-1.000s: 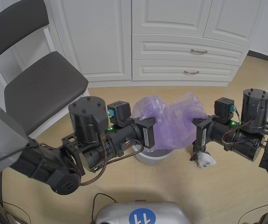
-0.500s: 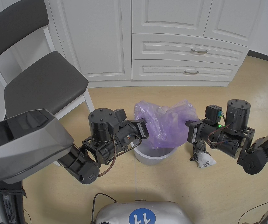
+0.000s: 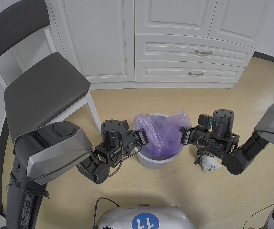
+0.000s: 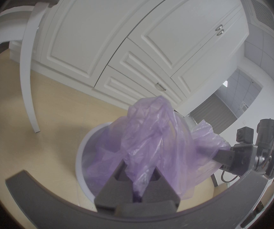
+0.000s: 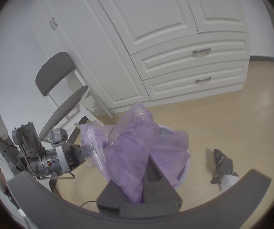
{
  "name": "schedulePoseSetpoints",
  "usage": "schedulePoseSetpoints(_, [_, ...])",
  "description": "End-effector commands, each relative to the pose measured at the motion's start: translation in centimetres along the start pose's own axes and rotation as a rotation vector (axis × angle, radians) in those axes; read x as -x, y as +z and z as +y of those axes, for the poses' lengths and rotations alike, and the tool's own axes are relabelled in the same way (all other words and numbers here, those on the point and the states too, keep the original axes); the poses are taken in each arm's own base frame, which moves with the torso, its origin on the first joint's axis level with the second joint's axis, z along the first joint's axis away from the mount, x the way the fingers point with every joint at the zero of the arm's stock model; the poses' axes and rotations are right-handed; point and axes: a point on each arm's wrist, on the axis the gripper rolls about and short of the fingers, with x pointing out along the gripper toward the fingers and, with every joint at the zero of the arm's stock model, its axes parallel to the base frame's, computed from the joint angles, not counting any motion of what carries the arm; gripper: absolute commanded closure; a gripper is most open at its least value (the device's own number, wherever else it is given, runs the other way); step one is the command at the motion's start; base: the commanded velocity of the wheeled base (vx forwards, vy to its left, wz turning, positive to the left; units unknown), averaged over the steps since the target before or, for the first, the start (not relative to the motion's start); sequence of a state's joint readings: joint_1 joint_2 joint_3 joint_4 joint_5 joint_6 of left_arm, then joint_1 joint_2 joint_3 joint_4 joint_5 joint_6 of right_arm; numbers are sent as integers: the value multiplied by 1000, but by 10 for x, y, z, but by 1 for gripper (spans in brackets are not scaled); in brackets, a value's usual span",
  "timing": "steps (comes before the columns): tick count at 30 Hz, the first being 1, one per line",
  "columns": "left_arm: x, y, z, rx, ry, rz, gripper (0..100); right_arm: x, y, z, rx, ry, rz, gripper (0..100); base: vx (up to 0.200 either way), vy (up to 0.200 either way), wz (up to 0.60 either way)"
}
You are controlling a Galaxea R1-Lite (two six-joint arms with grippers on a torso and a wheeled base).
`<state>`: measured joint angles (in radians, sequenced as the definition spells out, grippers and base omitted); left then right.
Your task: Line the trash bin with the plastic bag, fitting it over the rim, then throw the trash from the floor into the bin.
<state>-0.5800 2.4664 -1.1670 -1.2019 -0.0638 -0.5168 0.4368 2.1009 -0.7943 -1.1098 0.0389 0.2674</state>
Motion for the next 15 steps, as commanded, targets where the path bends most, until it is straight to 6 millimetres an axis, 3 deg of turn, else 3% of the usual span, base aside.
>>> schedulePoseSetpoints(1, [-7,-14,19,6,42,42,100,-27,-28,-12,-62,-18,50,100,0,0,0])
schedulePoseSetpoints(5, [-17,-14,28,21,86,75,100,-40,-37,-19,-141,-35,59,100,0,0,0])
schedulePoseSetpoints(10, [-17,-10,26,59,100,69,100,-39,-39,-22,-211,-38,56,100,0,0,0])
schedulePoseSetpoints(15, [-11,-1,18,53,115,35,100,-40,-45,-5,-254,51,71,100,0,0,0])
